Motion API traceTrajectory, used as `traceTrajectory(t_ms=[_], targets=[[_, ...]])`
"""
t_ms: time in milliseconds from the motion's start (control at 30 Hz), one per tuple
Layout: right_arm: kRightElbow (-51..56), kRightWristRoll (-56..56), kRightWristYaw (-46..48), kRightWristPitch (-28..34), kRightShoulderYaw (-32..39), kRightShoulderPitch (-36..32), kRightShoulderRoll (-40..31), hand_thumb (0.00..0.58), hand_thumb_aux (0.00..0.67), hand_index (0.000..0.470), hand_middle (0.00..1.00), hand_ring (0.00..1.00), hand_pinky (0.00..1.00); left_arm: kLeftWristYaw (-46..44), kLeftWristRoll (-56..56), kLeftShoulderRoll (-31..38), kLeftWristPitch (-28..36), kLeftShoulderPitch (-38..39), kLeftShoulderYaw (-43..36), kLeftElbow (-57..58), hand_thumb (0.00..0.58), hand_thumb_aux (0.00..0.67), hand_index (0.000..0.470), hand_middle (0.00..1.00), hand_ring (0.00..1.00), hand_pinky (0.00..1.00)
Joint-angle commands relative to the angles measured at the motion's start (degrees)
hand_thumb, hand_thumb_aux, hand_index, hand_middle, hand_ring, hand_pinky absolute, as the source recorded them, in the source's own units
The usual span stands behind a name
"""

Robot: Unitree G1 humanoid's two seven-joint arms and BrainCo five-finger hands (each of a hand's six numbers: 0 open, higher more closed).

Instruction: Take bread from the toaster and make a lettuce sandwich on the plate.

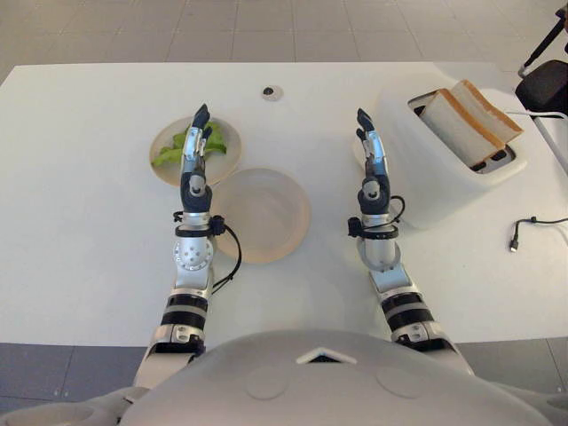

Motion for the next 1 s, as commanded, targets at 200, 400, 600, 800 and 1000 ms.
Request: traceTrajectory(t_ms=[200,400,600,800,1000], targets=[[-7.5,8.8,9.0,5.4,-0.3,2.6,0.3,0.0,0.0,0.0,0.0,0.0,0.0,-0.7,2.0,-0.7,0.0,2.7,-2.7,-2.3,0.0,0.0,0.0,0.0,0.0,0.0],[-33.5,-4.5,7.2,13.2,-18.9,4.0,-8.7,0.0,0.0,0.0,0.0,0.0,0.0,-1.0,2.6,0.4,0.5,3.6,-2.9,-3.5,0.0,0.0,0.0,0.0,0.0,0.0],[-24.6,-16.8,6.3,31.4,-44.4,5.8,-31.0,0.0,0.0,0.0,0.0,0.0,0.0,-0.7,2.2,0.2,0.9,3.7,-3.1,-2.3,0.0,0.0,0.0,0.0,0.0,0.0],[-12.7,-23.4,3.7,35.4,-36.3,7.8,-33.6,0.0,0.0,0.0,0.0,0.0,0.0,-0.7,2.3,0.2,0.7,3.1,-3.5,-1.5,0.0,0.0,0.0,0.0,0.0,0.0],[-16.5,-27.2,4.4,34.9,-28.4,10.4,-34.7,0.0,0.0,0.0,0.0,0.0,0.0,-0.4,2.7,0.5,0.5,2.9,-3.4,-1.3,0.0,0.0,0.0,0.0,0.0,0.0]])
